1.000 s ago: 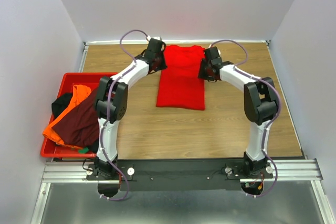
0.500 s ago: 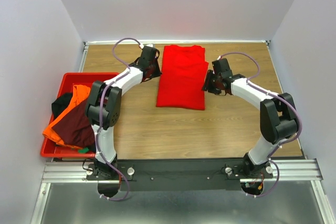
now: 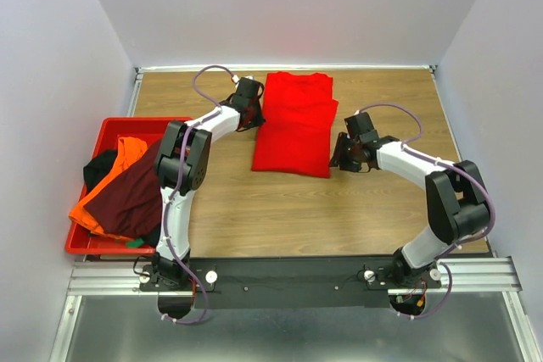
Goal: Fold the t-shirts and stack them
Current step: Fold the tshirt
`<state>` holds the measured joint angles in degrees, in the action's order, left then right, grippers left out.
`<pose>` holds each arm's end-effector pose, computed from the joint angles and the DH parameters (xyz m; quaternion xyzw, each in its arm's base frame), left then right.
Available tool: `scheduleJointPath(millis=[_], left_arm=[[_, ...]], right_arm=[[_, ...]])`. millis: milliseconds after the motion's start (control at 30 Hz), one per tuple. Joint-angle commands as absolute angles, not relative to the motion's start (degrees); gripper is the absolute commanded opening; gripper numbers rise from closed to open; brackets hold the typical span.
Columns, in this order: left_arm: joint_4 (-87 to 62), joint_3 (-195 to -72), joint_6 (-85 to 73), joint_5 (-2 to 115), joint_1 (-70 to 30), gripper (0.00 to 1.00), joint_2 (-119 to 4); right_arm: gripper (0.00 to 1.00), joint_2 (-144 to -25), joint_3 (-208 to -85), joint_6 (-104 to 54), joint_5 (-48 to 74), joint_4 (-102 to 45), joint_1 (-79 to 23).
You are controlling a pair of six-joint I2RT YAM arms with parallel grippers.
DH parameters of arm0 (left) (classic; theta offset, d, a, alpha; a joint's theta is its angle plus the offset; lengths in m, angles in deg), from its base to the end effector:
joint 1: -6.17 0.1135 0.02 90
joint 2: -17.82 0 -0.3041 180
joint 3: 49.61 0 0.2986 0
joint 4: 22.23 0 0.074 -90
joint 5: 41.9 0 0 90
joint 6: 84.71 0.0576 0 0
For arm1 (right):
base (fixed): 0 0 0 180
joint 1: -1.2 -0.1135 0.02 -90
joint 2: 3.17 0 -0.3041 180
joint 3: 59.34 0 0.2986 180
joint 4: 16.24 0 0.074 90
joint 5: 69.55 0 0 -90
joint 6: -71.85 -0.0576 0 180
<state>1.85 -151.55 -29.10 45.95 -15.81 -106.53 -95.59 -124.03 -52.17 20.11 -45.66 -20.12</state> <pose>0.5184 -0.2069 0.1553 -0.1073 0.9224 -0.1597 0.3349 0.3432 0.1343 0.1678 0.1053 0.9534 0.1338 0.2491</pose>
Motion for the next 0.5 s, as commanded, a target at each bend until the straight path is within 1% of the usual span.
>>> scheduleJointPath(millis=[0, 133, 233, 267, 367, 467], left_arm=[[4.04, -152.17, -29.16, 43.18, -15.89, 0.08, -108.04], [3.95, -151.12, -29.16, 43.44, -15.81, 0.08, -106.29], [3.34, -150.15, -28.81, 43.8, -15.81, 0.15, -103.12], [3.16, -149.46, -28.64, 43.71, -15.81, 0.18, -102.07], [3.33, -147.87, -28.28, 42.83, -15.72, 0.23, -97.76], [2.99, -143.57, -29.25, 42.92, -15.37, 0.27, -93.46]], right_arm=[[0.49, -93.0, -122.52, -52.95, 18.87, -44.97, -20.33], [0.49, -92.73, -121.64, -53.31, 17.65, -44.97, -20.51], [0.49, -92.82, -121.2, -53.92, 16.85, -44.97, -20.59], [0.49, -92.73, -120.85, -54.1, 16.33, -44.62, -20.68], [0.49, -92.82, -120.06, -55.15, 15.97, -44.36, -21.12], [0.49, -93.26, -119.27, -56.2, 15.27, -43.39, -21.21]])
